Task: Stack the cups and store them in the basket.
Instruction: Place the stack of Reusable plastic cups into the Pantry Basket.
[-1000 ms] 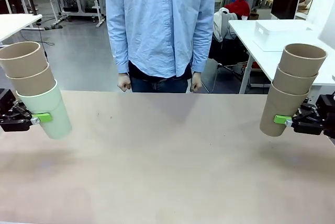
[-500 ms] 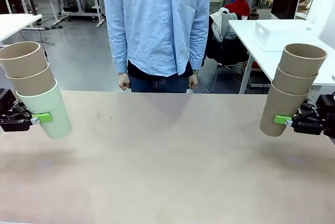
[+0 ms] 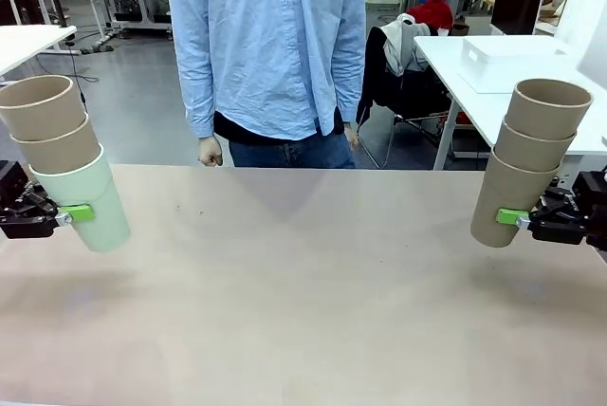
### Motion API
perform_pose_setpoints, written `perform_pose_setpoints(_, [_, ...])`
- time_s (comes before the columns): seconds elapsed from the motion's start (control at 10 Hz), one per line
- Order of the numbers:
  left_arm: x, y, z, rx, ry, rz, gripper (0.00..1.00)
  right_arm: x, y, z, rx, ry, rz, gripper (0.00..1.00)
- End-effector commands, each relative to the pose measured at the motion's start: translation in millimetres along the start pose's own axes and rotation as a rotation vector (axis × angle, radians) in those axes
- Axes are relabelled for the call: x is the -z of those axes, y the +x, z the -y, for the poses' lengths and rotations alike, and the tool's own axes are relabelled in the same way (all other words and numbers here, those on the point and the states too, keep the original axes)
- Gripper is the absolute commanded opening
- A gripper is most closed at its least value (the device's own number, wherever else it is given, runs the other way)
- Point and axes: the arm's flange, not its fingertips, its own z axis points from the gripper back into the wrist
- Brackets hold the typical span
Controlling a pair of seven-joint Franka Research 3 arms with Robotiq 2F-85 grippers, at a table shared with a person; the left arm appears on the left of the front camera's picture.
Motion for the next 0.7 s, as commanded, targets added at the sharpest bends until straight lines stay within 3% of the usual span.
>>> perform_pose_setpoints(0.0, [0.4,2.7,1.5,0.012,-0.004,0.008,0.88,-2.1,3.6,-0.7,-0.01,0.001,-0.005,0.85])
perform_pose_setpoints(0.6, [0.4,2.7,1.5,0.012,-0.004,0.008,0.88,-2.1,3.6,-0.7,-0.01,0.001,-0.005,0.85])
